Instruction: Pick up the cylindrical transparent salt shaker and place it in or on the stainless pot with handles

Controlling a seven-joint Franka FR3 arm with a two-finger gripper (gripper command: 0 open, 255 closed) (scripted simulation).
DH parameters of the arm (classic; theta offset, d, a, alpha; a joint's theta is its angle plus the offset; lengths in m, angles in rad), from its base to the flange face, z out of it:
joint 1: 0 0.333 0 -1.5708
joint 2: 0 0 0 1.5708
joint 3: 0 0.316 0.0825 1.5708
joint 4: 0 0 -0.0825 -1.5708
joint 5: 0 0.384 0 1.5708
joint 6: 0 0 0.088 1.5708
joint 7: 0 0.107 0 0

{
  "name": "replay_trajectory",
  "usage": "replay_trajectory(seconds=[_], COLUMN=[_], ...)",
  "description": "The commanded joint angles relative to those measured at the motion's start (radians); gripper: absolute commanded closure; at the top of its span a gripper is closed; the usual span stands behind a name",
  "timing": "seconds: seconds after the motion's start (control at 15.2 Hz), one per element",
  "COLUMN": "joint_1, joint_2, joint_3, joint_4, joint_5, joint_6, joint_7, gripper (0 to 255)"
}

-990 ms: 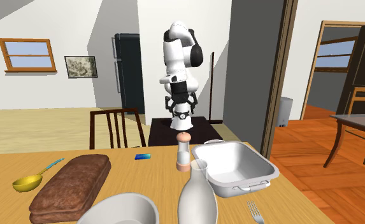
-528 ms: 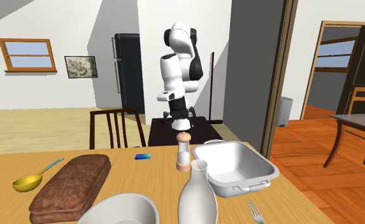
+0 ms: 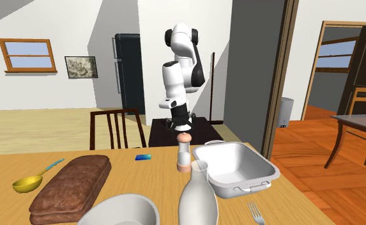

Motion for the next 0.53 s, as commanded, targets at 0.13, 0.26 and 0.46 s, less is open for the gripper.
replay_trajectory(seconds=[0.13, 0.26, 0.46], joint_1=[0.0, 0.0, 0.0], joint_2=[0.0, 0.0, 0.0], joint_3=[0.0, 0.0, 0.0], joint_4=[-0.001, -0.001, -0.001], joint_5=[0.0, 0.0, 0.0], joint_6=[0.002, 0.001, 0.001], joint_7=[0.0, 0.0, 0.0], gripper=[0, 255, 255])
